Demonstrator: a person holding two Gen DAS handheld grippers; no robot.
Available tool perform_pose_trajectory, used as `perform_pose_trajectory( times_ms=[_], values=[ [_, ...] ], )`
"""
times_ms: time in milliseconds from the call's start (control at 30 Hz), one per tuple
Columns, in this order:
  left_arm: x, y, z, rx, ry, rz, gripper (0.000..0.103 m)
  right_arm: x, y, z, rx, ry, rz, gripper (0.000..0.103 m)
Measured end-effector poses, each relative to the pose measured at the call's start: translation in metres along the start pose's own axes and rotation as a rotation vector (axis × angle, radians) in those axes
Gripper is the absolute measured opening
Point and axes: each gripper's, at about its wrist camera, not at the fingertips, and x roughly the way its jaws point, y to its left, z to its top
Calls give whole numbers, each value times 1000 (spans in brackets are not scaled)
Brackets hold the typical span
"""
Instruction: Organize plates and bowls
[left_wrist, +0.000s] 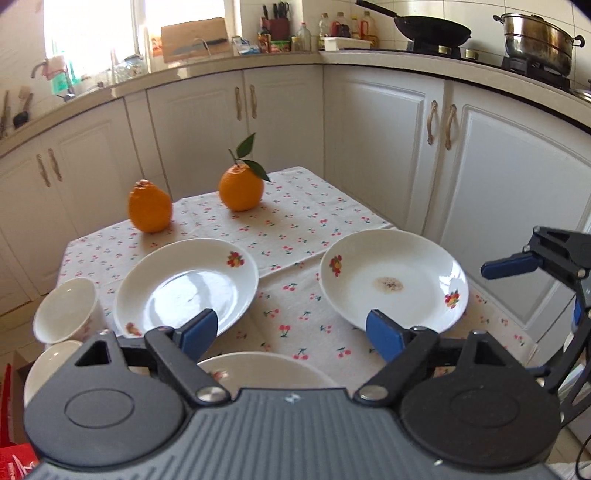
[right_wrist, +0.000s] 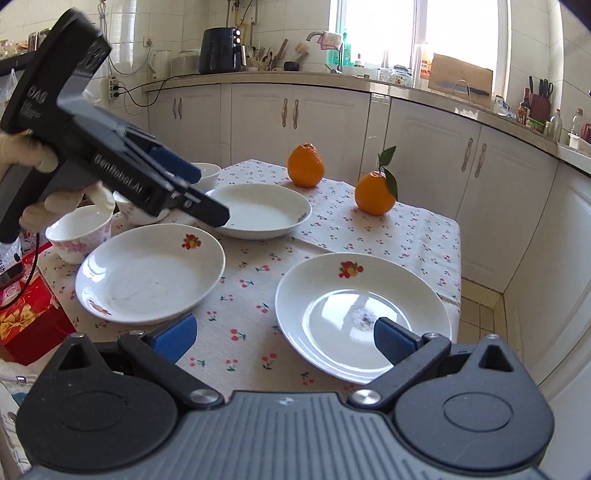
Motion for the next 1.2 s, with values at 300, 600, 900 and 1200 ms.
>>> perform_pose_trajectory(
  times_ms=[300, 600, 900, 1200],
  values=[
    [-50, 8, -75, -105, -90, 178, 93, 16, 28, 12, 44, -25, 42, 103],
    [-48, 11, -130, -130, 30, 176, 94, 37, 42, 25, 31, 3, 85, 103],
    [-53, 6, -145, -83, 40, 126, 95, 59, 56, 35, 5, 46, 159, 103],
    [-35, 9, -153, -88, 62, 119, 95, 91, 70, 46, -59, 116, 234, 103]
  ],
)
